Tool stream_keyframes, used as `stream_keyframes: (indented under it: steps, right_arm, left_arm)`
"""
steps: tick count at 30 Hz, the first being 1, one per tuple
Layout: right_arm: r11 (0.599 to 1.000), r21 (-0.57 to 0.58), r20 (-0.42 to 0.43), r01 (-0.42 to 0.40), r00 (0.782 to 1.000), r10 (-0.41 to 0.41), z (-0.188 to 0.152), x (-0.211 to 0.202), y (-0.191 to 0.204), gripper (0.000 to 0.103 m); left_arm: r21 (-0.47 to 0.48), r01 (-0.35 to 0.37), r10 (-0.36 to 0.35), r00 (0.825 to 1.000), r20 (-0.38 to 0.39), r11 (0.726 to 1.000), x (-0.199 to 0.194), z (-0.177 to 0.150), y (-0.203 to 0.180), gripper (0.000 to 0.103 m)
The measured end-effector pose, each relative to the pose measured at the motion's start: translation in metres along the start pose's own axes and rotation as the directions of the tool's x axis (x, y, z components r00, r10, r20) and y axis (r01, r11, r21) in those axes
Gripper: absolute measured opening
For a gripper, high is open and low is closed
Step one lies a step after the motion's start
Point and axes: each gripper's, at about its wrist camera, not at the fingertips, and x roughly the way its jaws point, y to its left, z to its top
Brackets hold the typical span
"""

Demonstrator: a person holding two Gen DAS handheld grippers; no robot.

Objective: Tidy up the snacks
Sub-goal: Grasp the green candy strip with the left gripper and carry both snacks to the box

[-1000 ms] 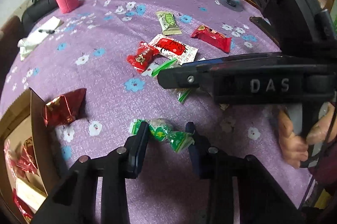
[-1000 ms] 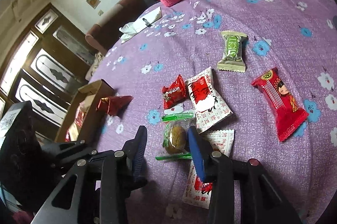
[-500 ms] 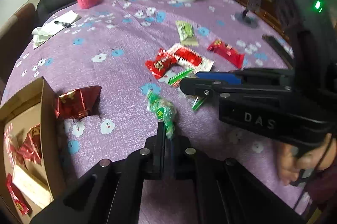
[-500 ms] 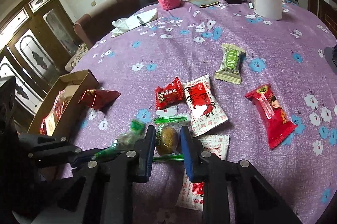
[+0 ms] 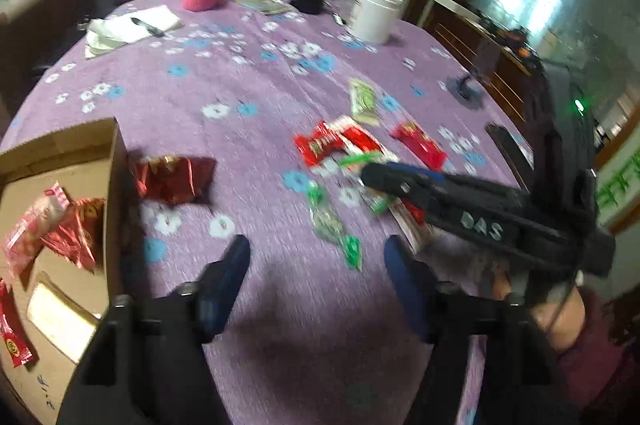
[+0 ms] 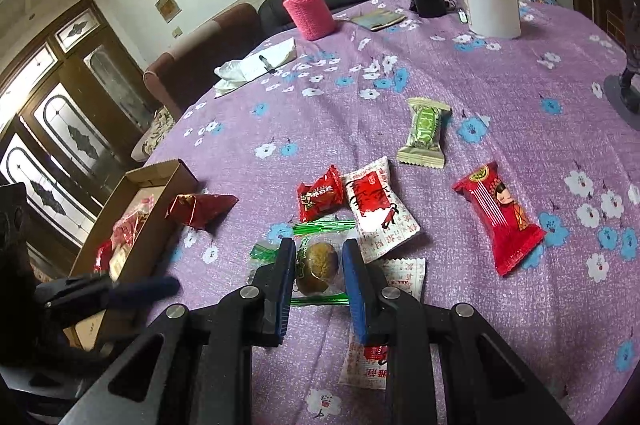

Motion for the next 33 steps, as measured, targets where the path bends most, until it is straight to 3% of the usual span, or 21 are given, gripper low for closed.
stream_keyframes:
  steps: [6, 7, 8, 9, 12, 17, 23, 29, 33]
  right_arm:
    - [0.999, 0.038, 0.026, -0.02, 0.999, 0.019, 0.002, -0.009, -0.008, 0.026]
    - [0.999, 0.045, 0.032, -0.024, 0.999, 0.022, 0.003, -0.011, -0.01, 0.026]
    - [0.998, 0.053, 0.039, -0.026, 0.999, 0.023, 0.003, -0.013, -0.012, 0.026]
    - [0.998, 0.06, 0.045, -0.029, 0.999, 0.026, 0.004, -0.015, -0.014, 0.026]
    - [0.996, 0.082, 0.057, -0.031, 0.998, 0.026, 0.006, -0.019, -0.021, 0.026]
    - [0.995, 0.097, 0.072, -0.036, 0.997, 0.029, 0.008, -0.022, -0.026, 0.026]
    - [0.995, 0.08, 0.083, -0.067, 0.995, 0.06, 0.006, -0.024, -0.02, 0.026]
    - [0.997, 0.02, 0.07, -0.081, 0.994, 0.079, 0.002, -0.026, 0.01, 0.026]
    - [0.987, -0.012, 0.052, -0.157, 0.986, 0.158, -0.005, -0.031, 0.047, 0.027]
  left_arm:
    - [0.035, -0.029, 0.031, 0.999, -0.035, 0.999, 0.032, 0.015, -0.017, 0.065]
    - [0.043, -0.043, 0.045, 0.998, -0.049, 0.998, 0.04, 0.015, -0.019, 0.05]
    - [0.048, -0.053, 0.057, 0.996, -0.067, 0.997, 0.047, 0.015, -0.021, 0.027]
    - [0.053, -0.064, 0.069, 0.994, -0.091, 0.997, 0.058, 0.013, -0.021, 0.018]
    - [0.091, -0.087, 0.093, 0.994, -0.062, 0.992, 0.06, 0.009, -0.027, 0.018]
    - [0.033, -0.044, 0.045, 0.999, -0.03, 0.998, 0.042, 0.004, -0.019, 0.018]
    - [-0.082, 0.01, -0.002, 0.996, 0.092, 0.997, -0.027, -0.01, 0.013, 0.018]
    - [-0.206, -0.031, 0.067, 0.983, 0.169, 0.978, -0.089, -0.037, 0.069, 0.018]
    - [-0.284, -0.087, 0.146, 0.97, 0.193, 0.955, -0.119, -0.059, 0.107, 0.018]
